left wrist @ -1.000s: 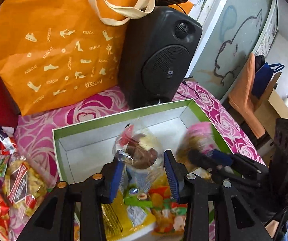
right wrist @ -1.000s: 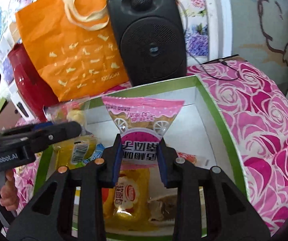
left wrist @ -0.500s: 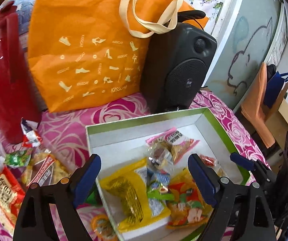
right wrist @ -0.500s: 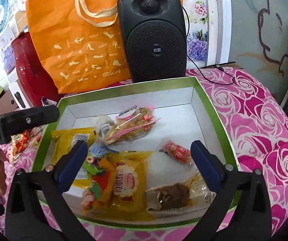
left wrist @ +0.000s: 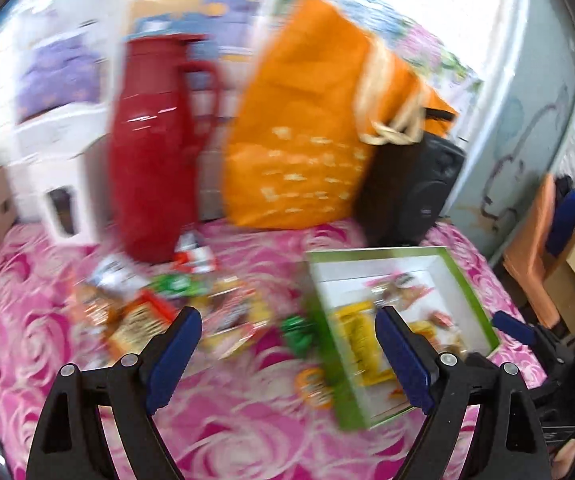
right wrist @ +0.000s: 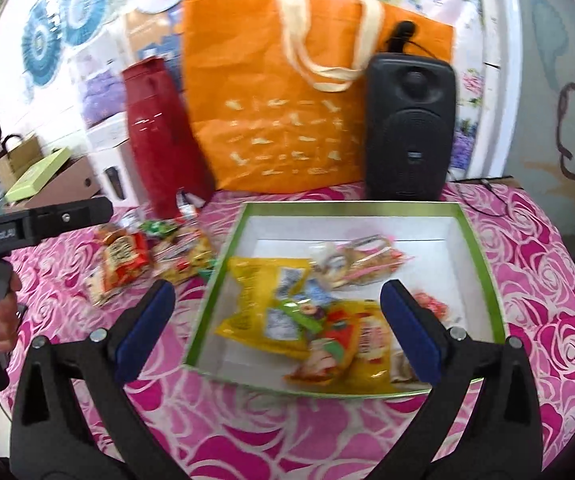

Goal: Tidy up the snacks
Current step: 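Withdraw both tools from the box back toward the snack pile, then grasp the DANCO GALETTE pack with the right tool while the left tool grasps the red cracker bag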

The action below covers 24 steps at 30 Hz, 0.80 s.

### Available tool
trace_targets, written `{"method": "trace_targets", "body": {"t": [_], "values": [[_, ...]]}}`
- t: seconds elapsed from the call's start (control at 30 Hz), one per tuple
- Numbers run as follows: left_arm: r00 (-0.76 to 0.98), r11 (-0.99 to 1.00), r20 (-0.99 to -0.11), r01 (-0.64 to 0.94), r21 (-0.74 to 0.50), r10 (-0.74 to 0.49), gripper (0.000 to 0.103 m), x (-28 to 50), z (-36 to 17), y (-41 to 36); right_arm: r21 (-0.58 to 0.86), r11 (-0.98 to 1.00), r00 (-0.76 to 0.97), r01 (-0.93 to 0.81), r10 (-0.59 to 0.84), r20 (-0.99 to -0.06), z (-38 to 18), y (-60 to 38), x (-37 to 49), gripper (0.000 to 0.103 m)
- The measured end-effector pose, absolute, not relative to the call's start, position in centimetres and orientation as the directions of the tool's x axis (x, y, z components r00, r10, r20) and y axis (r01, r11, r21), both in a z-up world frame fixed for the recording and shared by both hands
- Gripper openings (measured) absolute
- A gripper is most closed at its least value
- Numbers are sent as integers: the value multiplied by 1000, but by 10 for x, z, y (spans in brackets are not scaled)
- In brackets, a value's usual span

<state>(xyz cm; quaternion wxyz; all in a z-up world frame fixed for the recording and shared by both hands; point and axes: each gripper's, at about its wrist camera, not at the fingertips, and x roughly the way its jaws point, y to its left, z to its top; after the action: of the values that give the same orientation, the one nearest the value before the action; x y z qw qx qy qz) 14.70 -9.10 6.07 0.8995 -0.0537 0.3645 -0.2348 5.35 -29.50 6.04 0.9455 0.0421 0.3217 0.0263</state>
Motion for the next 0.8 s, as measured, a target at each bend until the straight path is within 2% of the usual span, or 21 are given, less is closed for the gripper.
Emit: {"method": "trace_targets", "body": {"t": [0.33,0.77,0.8], "values": [[613,943,-717,224,-247,-333,90,159,-4,2,178,966,687,-187,259,-679,30,-213,69,102],[572,940,-777,334,-73,-263,90,211,-39,-29,213,945,603,-247,322,-730,10,-174,97,102],[565,937,-784,343,-59,-257,82,215,-42,-32,227,942,592,-246,332,-735,7,-173,102,102]]}}
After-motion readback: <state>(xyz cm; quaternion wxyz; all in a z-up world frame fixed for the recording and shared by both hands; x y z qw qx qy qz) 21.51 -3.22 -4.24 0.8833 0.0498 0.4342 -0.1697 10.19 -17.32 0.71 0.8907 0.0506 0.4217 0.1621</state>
